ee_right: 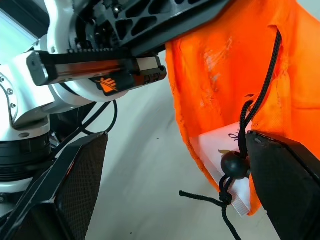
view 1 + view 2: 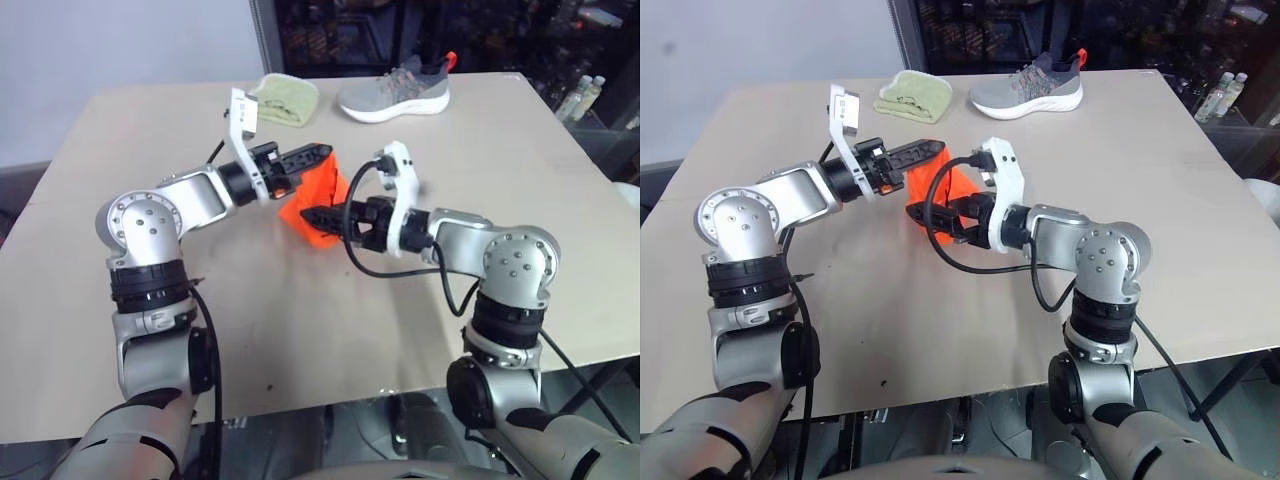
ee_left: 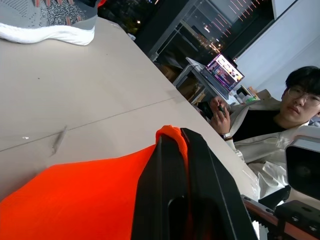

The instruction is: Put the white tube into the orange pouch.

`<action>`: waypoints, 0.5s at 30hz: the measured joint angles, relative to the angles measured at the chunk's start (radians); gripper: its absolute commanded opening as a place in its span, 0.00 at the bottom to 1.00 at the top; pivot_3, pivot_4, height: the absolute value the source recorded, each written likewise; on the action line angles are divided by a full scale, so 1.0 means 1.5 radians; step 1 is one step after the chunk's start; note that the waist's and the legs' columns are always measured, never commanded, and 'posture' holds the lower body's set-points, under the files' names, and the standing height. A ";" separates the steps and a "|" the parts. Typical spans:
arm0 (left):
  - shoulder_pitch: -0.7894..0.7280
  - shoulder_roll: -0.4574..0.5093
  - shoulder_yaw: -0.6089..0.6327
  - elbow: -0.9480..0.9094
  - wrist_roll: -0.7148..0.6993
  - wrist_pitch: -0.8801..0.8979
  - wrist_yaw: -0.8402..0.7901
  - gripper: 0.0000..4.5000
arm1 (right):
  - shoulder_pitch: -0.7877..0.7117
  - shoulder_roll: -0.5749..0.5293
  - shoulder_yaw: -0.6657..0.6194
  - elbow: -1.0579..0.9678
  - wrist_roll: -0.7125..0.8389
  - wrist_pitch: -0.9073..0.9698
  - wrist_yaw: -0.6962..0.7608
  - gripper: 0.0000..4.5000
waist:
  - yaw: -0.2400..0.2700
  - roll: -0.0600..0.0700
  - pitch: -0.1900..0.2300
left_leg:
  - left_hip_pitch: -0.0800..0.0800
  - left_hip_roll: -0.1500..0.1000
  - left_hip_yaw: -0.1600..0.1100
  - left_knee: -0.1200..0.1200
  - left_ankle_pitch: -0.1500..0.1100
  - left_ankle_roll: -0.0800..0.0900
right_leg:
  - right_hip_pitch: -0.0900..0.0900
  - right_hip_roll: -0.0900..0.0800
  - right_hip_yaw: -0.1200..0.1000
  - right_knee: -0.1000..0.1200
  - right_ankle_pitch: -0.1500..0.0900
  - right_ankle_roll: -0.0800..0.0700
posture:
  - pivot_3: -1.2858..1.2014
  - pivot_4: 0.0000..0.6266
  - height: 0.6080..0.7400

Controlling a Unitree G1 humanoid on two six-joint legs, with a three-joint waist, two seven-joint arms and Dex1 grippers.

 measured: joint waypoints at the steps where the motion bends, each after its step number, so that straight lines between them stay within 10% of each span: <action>1: 0.000 0.000 0.000 0.000 0.000 0.000 0.000 0.00 | 0.000 0.000 0.004 0.006 0.000 -0.010 0.001 0.99 | 0.000 0.000 0.000 | 0.000 0.000 0.000 0.000 0.000 0.000 | 0.000 0.000 0.000 0.000 0.000 0.000 | 0.52 0.24 1.00; 8: 0.000 0.000 0.000 -0.001 -0.002 0.001 0.000 0.00 | 0.004 -0.003 0.006 0.069 -0.001 -0.080 0.008 0.99 | 0.000 0.000 0.000 | 0.000 0.000 0.000 0.000 0.000 0.000 | 0.000 0.000 0.000 0.000 0.000 0.000 | 0.52 0.24 1.00; 15: 0.000 0.000 0.000 -0.012 -0.003 0.004 0.007 0.00 | 0.017 -0.026 0.033 0.091 -0.007 -0.120 0.017 0.40 | 0.000 0.000 0.000 | 0.000 0.000 0.000 0.000 0.000 0.000 | 0.000 0.000 0.000 0.000 0.000 0.000 | 0.52 0.24 1.00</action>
